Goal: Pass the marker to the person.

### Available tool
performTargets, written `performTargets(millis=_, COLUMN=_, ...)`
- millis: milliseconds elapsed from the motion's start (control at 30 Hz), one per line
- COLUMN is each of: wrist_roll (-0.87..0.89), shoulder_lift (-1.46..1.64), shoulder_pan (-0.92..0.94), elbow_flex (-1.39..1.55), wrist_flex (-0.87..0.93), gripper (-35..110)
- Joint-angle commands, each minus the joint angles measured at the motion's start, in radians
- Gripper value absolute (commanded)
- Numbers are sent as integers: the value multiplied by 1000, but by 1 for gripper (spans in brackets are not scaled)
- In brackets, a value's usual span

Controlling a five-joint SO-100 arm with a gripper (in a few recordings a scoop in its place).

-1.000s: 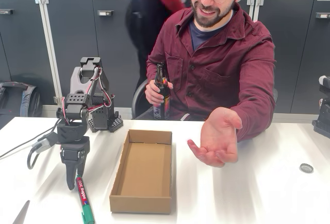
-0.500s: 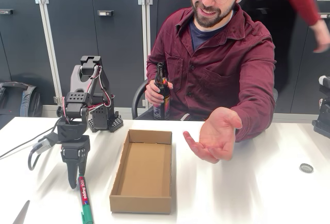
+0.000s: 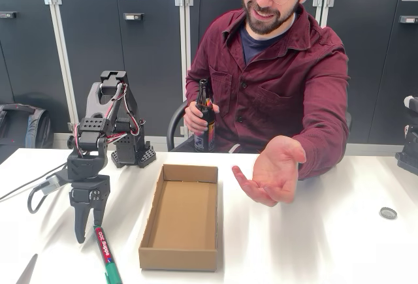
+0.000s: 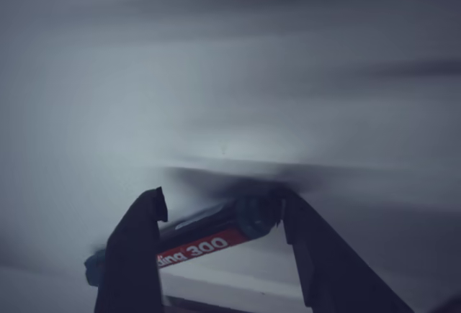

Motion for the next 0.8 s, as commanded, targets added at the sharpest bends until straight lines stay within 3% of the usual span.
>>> performTargets(millis=0, wrist_roll=-152, shoulder_lift=104, shoulder_pan=-52, elbow_flex=74, wrist_flex=34, gripper=33)
performTargets(millis=233, wrist_roll=-581, shoulder_lift=374, shoulder_pan=-83, elbow_flex=204, wrist_flex=179, gripper=32)
performTargets(millis=433, wrist_roll=-836, shoulder_lift=463, shoulder_pan=-21, elbow_flex=109, wrist_flex=337, gripper=32)
performTargets(millis=600, wrist_roll=-1045, shoulder_lift=477, shoulder_pan=87, elbow_flex=63, wrist_flex=296, gripper=32)
performTargets(millis=767, wrist_roll=-1101, shoulder_lift=414, shoulder_pan=152, elbow_flex=31, wrist_flex=225, gripper=31)
